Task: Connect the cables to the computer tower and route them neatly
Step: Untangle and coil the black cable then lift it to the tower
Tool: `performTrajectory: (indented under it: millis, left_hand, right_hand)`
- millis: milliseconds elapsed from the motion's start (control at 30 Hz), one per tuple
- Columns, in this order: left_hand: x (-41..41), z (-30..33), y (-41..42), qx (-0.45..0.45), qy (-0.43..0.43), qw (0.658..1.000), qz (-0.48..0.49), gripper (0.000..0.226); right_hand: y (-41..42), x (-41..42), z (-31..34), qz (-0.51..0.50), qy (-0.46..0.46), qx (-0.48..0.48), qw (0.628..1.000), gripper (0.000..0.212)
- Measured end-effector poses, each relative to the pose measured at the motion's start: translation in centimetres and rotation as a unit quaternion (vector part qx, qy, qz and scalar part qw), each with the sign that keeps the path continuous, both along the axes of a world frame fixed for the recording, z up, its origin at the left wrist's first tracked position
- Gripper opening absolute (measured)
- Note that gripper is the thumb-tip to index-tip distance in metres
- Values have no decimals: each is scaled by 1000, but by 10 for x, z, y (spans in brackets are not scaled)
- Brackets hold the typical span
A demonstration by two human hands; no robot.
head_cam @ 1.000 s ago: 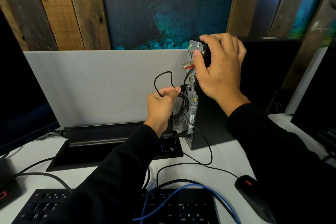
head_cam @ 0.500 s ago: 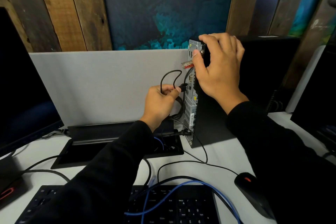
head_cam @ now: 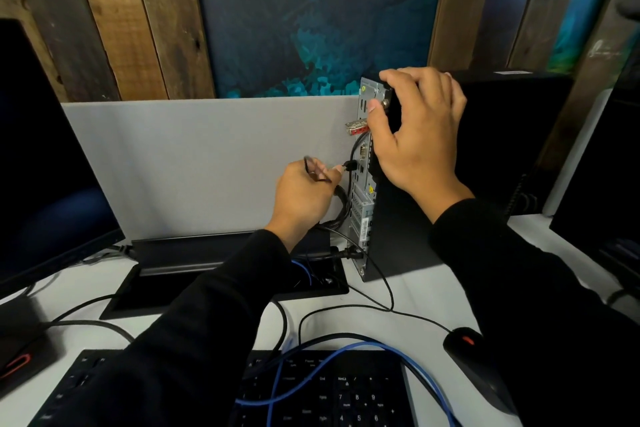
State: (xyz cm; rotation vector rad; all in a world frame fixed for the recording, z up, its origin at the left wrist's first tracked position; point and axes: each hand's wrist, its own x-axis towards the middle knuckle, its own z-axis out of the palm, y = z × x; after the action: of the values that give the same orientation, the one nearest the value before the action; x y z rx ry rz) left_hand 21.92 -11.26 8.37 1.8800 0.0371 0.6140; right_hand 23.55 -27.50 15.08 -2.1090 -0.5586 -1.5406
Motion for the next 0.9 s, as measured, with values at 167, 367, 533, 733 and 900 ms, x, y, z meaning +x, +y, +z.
performTrajectory:
  millis: [167, 367, 533, 733, 900]
  left_hand:
    - [1, -3, -1, 30, -22, 999, 4, 34]
    - [2, -3, -5, -30, -55, 998, -24, 8]
    - [10, -2, 0, -67, -62, 995, -37, 6]
    - [9, -8, -6, -88, -86, 990, -65, 13]
    - [11, -17, -10, -14, -95, 995, 1, 23]
  right_hand:
    - [1, 3, 3, 2, 22, -12, 1000, 38]
    - [2, 4, 3, 2, 24, -9, 1000, 38]
    - [3, 6, 3, -2, 24, -13, 1000, 38]
    - [3, 8, 3, 1, 18, -8, 1000, 37]
    - [5, 9, 3, 1, 15, -5, 1000, 37]
